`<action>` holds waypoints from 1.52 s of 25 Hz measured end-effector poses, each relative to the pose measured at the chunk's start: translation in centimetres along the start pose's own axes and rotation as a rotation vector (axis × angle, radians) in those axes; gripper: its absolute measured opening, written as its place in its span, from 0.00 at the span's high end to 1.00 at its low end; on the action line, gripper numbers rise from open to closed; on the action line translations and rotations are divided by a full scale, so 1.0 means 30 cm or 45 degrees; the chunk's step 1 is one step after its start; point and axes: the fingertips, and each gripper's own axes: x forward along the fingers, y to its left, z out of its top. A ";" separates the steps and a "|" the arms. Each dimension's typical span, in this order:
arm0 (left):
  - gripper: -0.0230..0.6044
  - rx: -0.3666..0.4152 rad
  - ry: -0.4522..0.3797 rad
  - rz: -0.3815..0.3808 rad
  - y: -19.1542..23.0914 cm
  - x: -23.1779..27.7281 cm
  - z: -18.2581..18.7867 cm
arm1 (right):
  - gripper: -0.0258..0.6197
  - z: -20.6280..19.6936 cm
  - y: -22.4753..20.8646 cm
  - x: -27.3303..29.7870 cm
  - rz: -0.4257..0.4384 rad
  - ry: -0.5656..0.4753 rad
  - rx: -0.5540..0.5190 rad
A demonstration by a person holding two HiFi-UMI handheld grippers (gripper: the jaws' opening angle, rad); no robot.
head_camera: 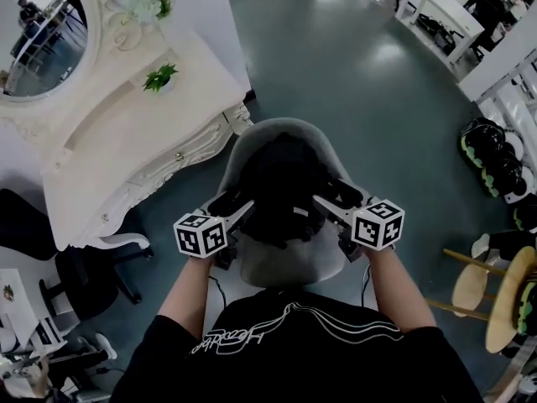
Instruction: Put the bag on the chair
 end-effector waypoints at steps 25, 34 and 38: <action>0.91 0.324 -0.200 -0.354 -0.920 -0.451 0.042 | 0.97 0.088 0.599 -0.604 0.362 -0.253 -0.166; 0.91 0.434 -0.307 -0.252 -1.069 -0.601 -0.036 | 0.97 0.046 0.706 -0.792 0.397 -0.337 -0.278; 0.91 0.442 -0.325 -0.249 -1.137 -0.652 -0.084 | 0.97 0.004 0.751 -0.865 0.408 -0.335 -0.298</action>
